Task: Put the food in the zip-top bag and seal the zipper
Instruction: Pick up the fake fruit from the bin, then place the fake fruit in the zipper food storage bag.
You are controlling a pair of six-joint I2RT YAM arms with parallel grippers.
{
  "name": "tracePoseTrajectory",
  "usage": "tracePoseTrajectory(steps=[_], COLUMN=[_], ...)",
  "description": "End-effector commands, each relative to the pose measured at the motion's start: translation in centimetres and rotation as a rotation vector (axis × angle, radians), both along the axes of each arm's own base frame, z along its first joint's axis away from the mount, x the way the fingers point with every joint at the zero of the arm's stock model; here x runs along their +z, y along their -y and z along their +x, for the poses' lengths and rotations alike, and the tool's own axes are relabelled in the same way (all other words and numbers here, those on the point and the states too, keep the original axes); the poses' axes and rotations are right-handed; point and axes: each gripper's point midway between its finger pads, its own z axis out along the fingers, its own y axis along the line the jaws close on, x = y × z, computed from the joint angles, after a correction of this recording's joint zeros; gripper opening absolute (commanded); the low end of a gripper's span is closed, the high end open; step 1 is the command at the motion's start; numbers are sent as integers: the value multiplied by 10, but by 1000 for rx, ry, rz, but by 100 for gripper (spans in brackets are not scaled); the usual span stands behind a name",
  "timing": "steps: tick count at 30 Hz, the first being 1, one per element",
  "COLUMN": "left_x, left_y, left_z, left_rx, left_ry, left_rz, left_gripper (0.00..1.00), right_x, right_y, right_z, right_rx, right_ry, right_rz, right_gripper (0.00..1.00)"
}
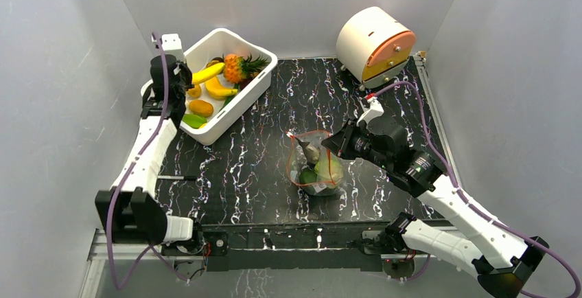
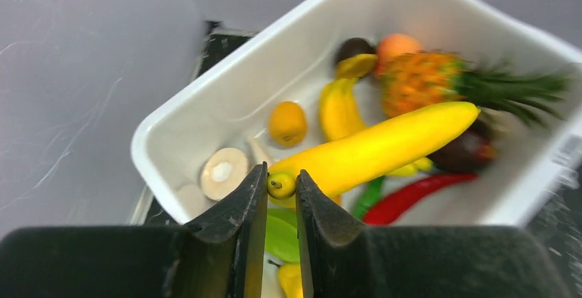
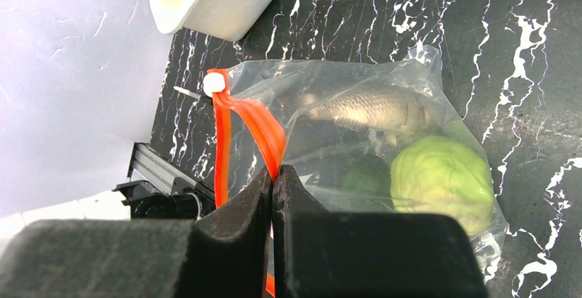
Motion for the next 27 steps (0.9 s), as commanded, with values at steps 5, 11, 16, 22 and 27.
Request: tracePoseTrajectory(steps=[5, 11, 16, 22, 27], left_x=[53, 56, 71, 75, 76], left_y=[70, 115, 160, 193, 223], left_z=[-56, -92, -131, -163, -197], left_rx=[-353, -632, -900, -1129, -1385], left_ry=[82, 47, 96, 149, 205], left_rz=[-140, -185, -204, -217, -210], left_gripper=[0, 0, 0, 0, 0], right_x=[20, 19, 17, 16, 20], right_y=[4, 11, 8, 2, -2], right_z=[11, 21, 29, 35, 36], right_rx=[-43, -74, -77, -73, -71], right_ry=[56, 63, 49, 45, 43], right_rz=[1, -90, -133, -134, -114], right_gripper=[0, 0, 0, 0, 0])
